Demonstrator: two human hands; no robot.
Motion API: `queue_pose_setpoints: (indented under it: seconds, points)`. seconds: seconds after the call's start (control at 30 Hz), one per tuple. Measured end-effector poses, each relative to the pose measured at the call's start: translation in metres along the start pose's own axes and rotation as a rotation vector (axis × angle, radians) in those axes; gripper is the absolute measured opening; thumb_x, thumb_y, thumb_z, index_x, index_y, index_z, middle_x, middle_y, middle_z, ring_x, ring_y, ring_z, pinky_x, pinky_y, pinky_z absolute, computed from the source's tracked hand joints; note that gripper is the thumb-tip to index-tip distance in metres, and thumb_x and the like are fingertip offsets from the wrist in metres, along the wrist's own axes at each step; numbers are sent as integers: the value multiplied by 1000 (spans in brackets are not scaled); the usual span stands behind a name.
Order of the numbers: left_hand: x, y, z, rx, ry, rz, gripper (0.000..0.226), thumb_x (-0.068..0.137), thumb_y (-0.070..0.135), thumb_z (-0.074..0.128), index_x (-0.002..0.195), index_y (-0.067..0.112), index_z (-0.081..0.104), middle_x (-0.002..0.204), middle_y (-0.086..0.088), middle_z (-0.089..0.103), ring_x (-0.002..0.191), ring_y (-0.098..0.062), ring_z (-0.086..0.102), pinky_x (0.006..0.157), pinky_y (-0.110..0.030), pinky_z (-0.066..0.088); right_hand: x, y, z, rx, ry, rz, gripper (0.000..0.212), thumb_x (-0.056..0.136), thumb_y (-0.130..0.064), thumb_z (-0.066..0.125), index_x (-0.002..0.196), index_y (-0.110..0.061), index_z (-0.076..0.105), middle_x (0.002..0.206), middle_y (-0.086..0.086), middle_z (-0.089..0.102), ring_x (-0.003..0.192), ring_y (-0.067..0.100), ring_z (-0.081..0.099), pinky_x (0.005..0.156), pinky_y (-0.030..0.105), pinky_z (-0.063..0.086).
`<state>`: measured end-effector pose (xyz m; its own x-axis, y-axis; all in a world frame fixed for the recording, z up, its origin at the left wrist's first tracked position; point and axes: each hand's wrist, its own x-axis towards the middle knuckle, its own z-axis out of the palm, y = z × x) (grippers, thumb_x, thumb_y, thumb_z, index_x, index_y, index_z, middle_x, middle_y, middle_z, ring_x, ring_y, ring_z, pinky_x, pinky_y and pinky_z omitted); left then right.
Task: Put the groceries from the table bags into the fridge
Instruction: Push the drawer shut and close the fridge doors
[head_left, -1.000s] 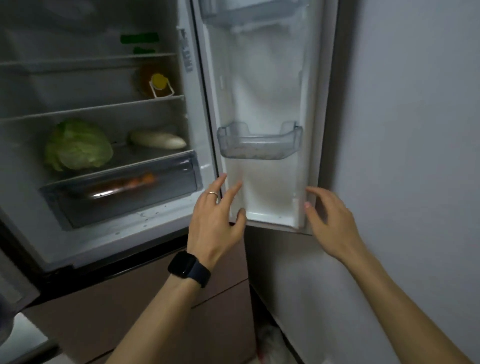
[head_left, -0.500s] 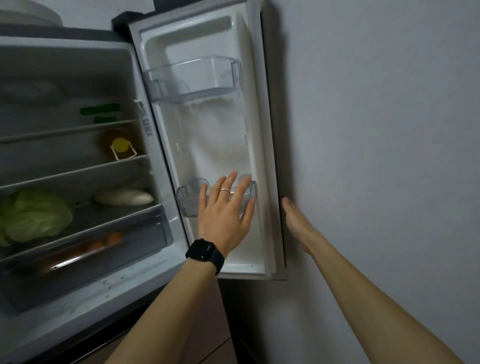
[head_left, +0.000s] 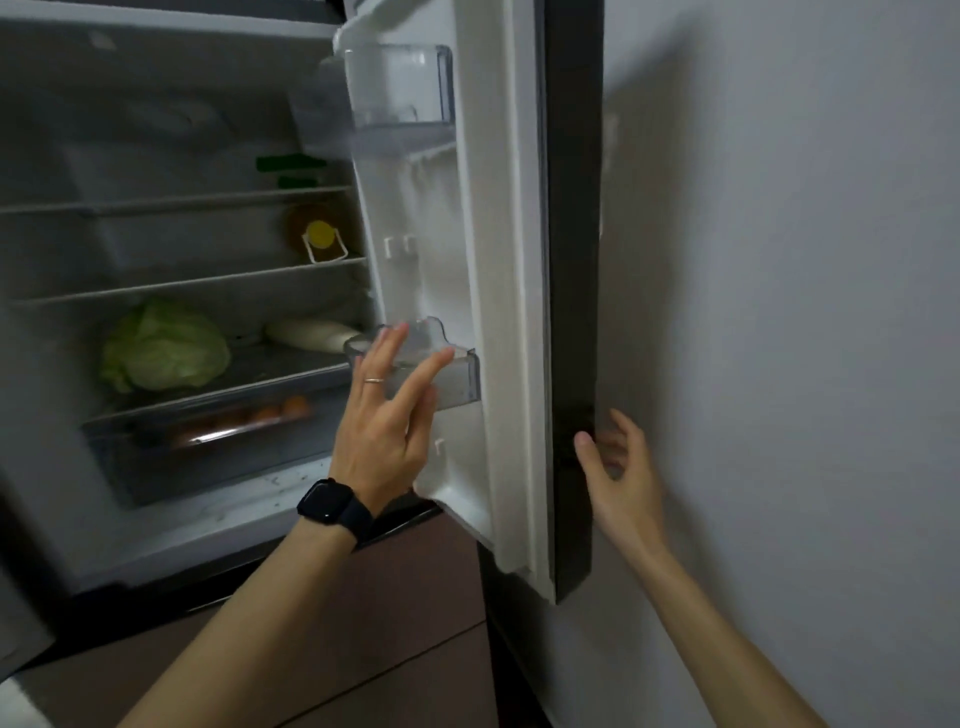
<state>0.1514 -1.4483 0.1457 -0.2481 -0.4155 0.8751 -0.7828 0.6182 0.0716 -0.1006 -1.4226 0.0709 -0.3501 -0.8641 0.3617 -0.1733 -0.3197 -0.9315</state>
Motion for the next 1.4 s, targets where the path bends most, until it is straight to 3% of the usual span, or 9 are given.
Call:
queue_pose_setpoints:
  seconds: [0.13,0.27,0.37,0.47,0.63,0.7,0.83,1.13,1.4]
  points:
    - [-22,-26,-34,69,16,-188,45,103,26,42,147,35,40,162,-1,20,148,-23,21,102,-59,44,-28,2,20,-132,-195,-50,65,85,-66,59,143,-40,45,135,-14,47,123,6,50,106,39,46]
    - [-32,-38,-67,100,43,-387,50,103,26,44,149,42,34,164,7,17,148,-21,21,106,-54,42,-60,-5,67,-161,-338,-195,65,92,-63,52,145,-64,15,148,-24,31,136,-1,32,110,29,33]
    - [-35,-34,-90,11,144,-432,53,100,37,42,152,36,33,164,13,16,146,-12,26,108,-23,33,-78,-8,103,-219,-389,-328,76,93,-60,51,149,-61,-1,157,-23,18,140,-3,19,107,25,27]
    - [-29,-29,-107,2,149,-365,65,97,41,49,156,27,25,164,12,15,147,-3,20,102,1,18,-85,-4,140,-304,-399,-469,87,92,-61,54,154,-50,-5,165,-15,1,148,7,10,111,37,32]
    - [-23,-50,-108,59,18,-328,90,90,56,61,159,25,10,165,15,2,150,-5,15,106,-15,29,-78,3,199,-516,-407,-643,101,88,-71,50,157,-36,-14,166,-3,-19,154,25,-11,118,54,16]
    - [-24,-68,-106,84,0,-359,96,90,56,62,159,27,3,165,17,-4,150,-6,14,106,-19,36,-73,7,224,-553,-413,-641,104,85,-74,51,159,-32,-10,166,2,-19,154,28,-13,118,58,20]
    - [-24,-114,-107,93,-20,-385,90,94,50,58,159,25,-1,166,13,0,148,-11,22,113,-48,39,-66,13,273,-577,-366,-672,109,83,-67,62,160,-26,-4,167,12,-12,154,35,-8,115,62,25]
    - [-18,-199,-109,-8,-81,-465,80,95,47,59,158,30,13,151,0,46,131,-20,52,106,-39,46,-52,24,358,-673,-247,-655,97,89,-62,58,161,-27,2,167,17,-4,152,42,-4,115,65,25]
    - [-10,-236,-100,-14,-90,-483,76,96,45,59,157,31,16,136,1,61,115,-18,61,93,-20,43,-40,31,389,-777,-200,-627,91,90,-65,46,161,-27,3,167,17,-4,152,43,-3,119,63,13]
